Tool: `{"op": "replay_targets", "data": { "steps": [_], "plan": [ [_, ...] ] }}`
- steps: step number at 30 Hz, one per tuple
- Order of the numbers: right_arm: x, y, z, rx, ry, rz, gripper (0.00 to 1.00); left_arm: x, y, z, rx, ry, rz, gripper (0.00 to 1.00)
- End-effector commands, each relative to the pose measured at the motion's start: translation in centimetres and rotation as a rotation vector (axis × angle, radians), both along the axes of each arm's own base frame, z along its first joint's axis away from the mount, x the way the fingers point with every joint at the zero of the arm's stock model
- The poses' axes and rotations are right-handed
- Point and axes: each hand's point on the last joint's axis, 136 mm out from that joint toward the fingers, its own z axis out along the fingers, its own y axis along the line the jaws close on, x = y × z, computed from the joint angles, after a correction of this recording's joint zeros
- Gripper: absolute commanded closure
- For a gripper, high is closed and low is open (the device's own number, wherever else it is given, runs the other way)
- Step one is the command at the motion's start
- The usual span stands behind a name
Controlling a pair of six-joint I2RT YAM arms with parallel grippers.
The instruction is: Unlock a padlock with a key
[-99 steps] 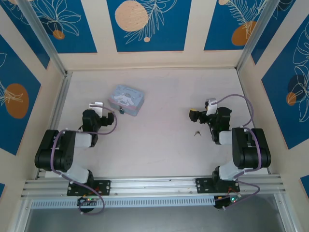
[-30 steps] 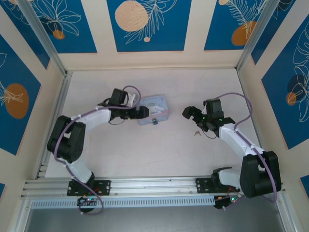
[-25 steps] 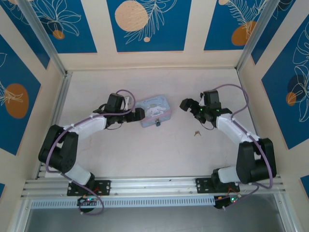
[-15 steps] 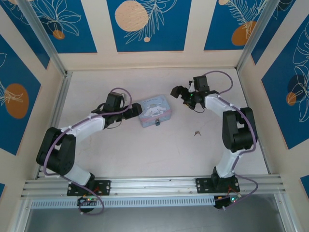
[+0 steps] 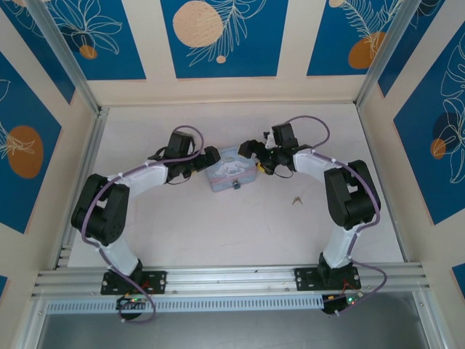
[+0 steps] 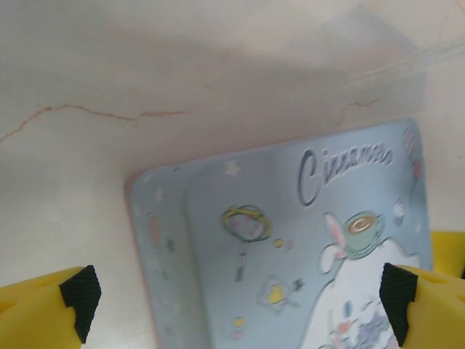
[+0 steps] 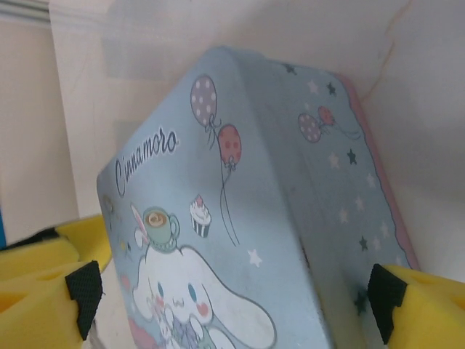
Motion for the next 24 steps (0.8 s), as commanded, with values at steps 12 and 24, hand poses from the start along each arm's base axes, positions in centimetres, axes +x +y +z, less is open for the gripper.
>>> {"op": "replay_targets", "data": {
  "steps": [12,24],
  "plan": [
    [-5.8,3.0,2.4,0.115,-0.024,0.044,0.04,-2.5,-0.9,-0.5,-0.082,-0.026,-0.011,0.00],
    [-6.5,2.6,1.7,0.075,-0.007,-0.001,0.03,-3.9,-2.2,-0.3,-0.099,-0.038,-0.036,0.00]
  ]
}}
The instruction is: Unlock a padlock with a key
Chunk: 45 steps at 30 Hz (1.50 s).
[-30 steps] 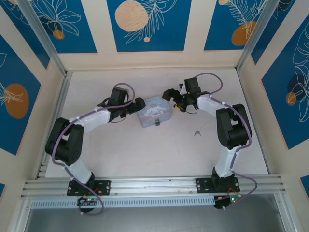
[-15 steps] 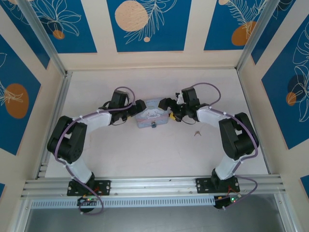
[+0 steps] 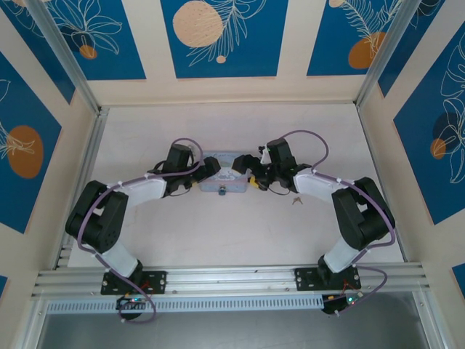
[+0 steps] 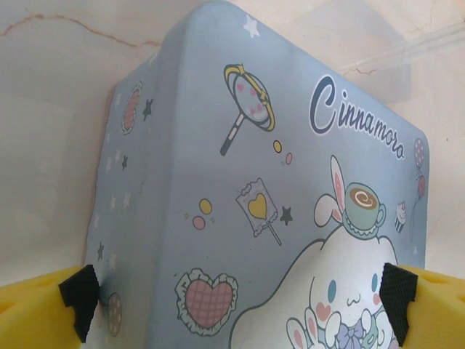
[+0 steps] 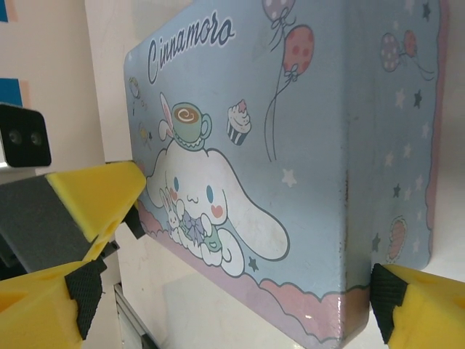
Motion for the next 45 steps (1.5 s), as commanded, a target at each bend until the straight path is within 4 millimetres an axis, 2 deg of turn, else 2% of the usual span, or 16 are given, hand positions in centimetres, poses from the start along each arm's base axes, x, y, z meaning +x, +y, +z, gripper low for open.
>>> {"op": "replay_targets", "data": {
  "steps": [1,7,11,14,18,21,25,28,33,37,45],
  "plan": [
    [-0.3,-0.2,0.7,0.008,-0.005,-0.022,0.03,-0.4,-1.7,1.6,-0.045,-0.042,-0.027,0.00],
    [-0.8,-0.7,0.3,-0.003,0.005,-0.044,0.03,-1.3,-2.2,1.5,-0.041,-0.044,-0.023,0.00],
    [-1.0,-1.1,0.0,-0.013,0.000,-0.057,0.03,-1.4,-1.4,0.9,-0.008,-0.041,0.008,0.00],
    [-0.8,-2.6,0.0,-0.056,-0.008,-0.100,0.00,-1.3,-0.1,0.9,0.057,-0.049,0.040,0.00],
    [-0.8,-6.4,1.4,-0.125,-0.052,-0.211,0.01,-1.3,2.4,2.1,0.152,-0.091,0.091,0.00],
    [-1.3,-10.0,2.1,-0.205,-0.040,-0.292,0.00,-2.0,4.1,3.0,0.196,-0.104,0.126,0.00],
    [-2.9,-14.8,0.9,-0.341,0.088,-0.375,0.07,-4.0,5.1,3.4,0.105,-0.112,0.183,0.00],
    [-4.2,-16.9,-0.4,-0.382,0.176,-0.417,0.12,-5.6,5.4,2.8,0.026,-0.086,0.210,0.00],
    [-5.7,-18.5,-2.2,-0.394,0.281,-0.493,0.27,-6.9,5.3,2.2,0.020,-0.035,0.185,0.00],
    [-6.2,-19.2,-3.0,-0.388,0.355,-0.570,0.38,-6.9,5.0,2.4,0.024,-0.032,0.164,0.00],
    [-7.0,-19.9,-5.1,-0.409,0.520,-0.690,0.46,-6.9,4.6,2.2,0.015,-0.028,0.151,0.00]
  ]
}}
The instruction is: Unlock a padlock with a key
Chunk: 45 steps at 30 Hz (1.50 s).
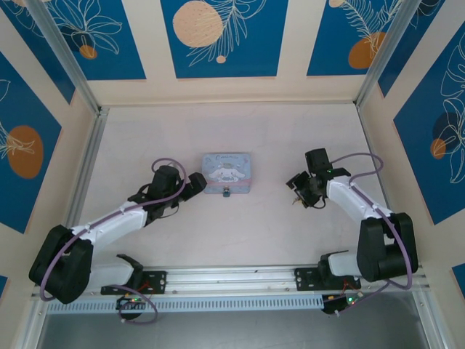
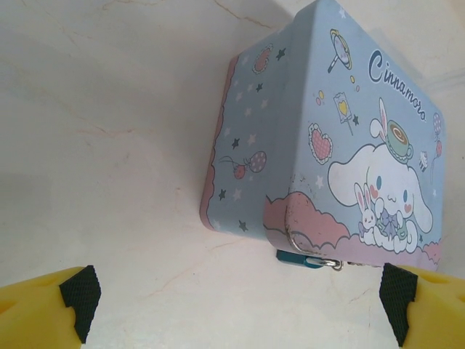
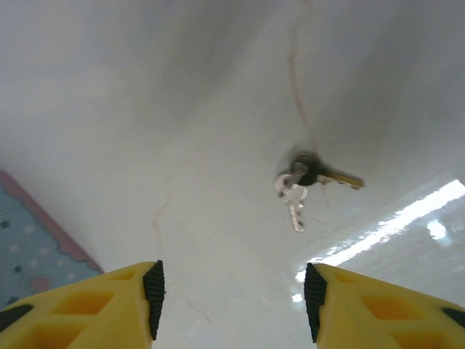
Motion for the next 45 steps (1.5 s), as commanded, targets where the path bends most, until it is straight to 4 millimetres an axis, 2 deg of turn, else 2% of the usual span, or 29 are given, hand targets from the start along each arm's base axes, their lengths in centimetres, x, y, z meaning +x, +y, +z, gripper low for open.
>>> {"op": "replay_targets", "data": {
  "steps": [1,12,22,30,33,37,42,45],
  "plan": [
    [-0.8,-0.8,-0.8,-0.012,0.085,-0.108,0.46,0.2,-0.6,0.7,-0.031,-0.003,-0.014,0.00],
    [0.1,-1.2,-2.0,-0.041,0.187,-0.157,0.49,0.8,-1.8,0.0,-0.062,0.014,-0.039,0.00],
    [0.0,-1.8,-3.5,-0.079,0.252,-0.180,0.50,1.1,-2.6,-0.8,-0.078,0.029,-0.056,0.00],
    [0.3,-1.8,-4.4,-0.094,0.284,-0.171,0.55,1.3,-2.9,-1.1,-0.079,0.039,-0.063,0.00],
    [0.4,-1.9,-4.6,-0.106,0.291,-0.166,0.60,1.4,-2.9,-1.1,-0.079,0.039,-0.063,0.00],
    [0.4,-2.0,-4.8,-0.113,0.300,-0.152,0.74,1.4,-2.9,-0.9,-0.077,0.037,-0.065,0.00],
    [0.6,-1.5,-4.9,-0.094,0.275,-0.101,1.00,1.3,-3.0,-0.6,-0.068,0.044,-0.076,0.00],
    [0.8,-0.8,-4.2,-0.067,0.221,-0.043,1.00,1.1,-2.9,-0.1,-0.057,0.048,-0.088,0.00]
  ]
}}
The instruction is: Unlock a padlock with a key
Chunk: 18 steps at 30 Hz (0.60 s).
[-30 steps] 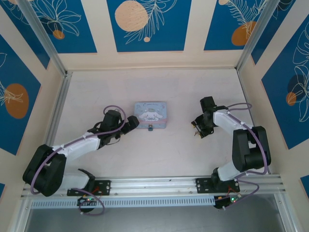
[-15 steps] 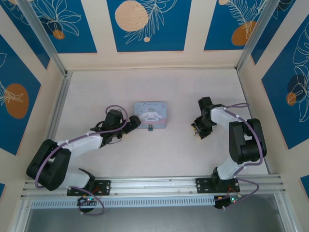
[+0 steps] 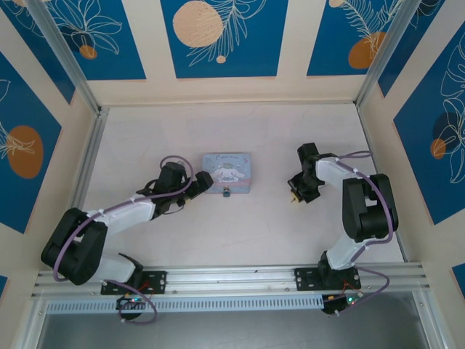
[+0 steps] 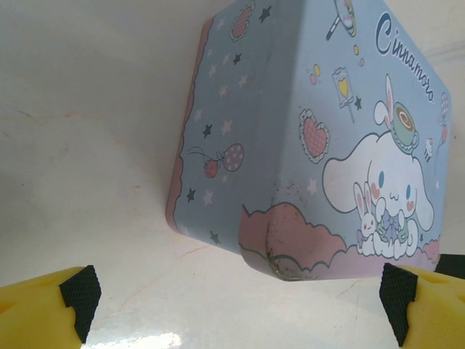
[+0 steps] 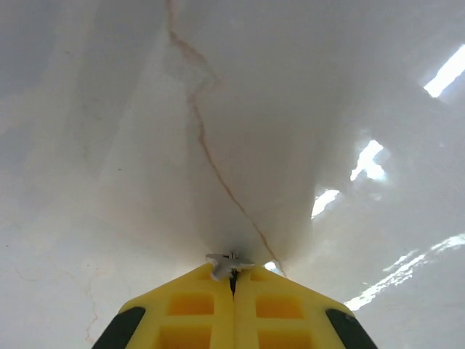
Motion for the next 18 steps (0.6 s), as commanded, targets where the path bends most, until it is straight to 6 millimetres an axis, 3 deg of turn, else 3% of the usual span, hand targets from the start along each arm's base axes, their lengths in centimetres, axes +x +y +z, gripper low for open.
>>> {"op": "replay_targets", "data": {
  "steps": [1,7,13,18],
  "plan": [
    [-0.3,0.7,0.5,0.031,-0.046,0.073,1.00,0.0,-0.5,1.5,-0.002,-0.011,-0.034,0.00],
    [-0.4,3.8,4.8,0.143,-0.269,0.204,1.00,-0.7,-0.8,2.9,-0.023,-0.025,-0.071,0.00],
    [0.2,8.5,10.2,0.336,-0.590,0.375,1.00,-1.0,-1.6,5.1,-0.100,-0.046,-0.087,0.00],
    [-0.1,10.9,12.2,0.432,-0.688,0.401,1.00,-0.8,-2.7,7.1,-0.216,-0.073,-0.062,0.00]
  ]
}}
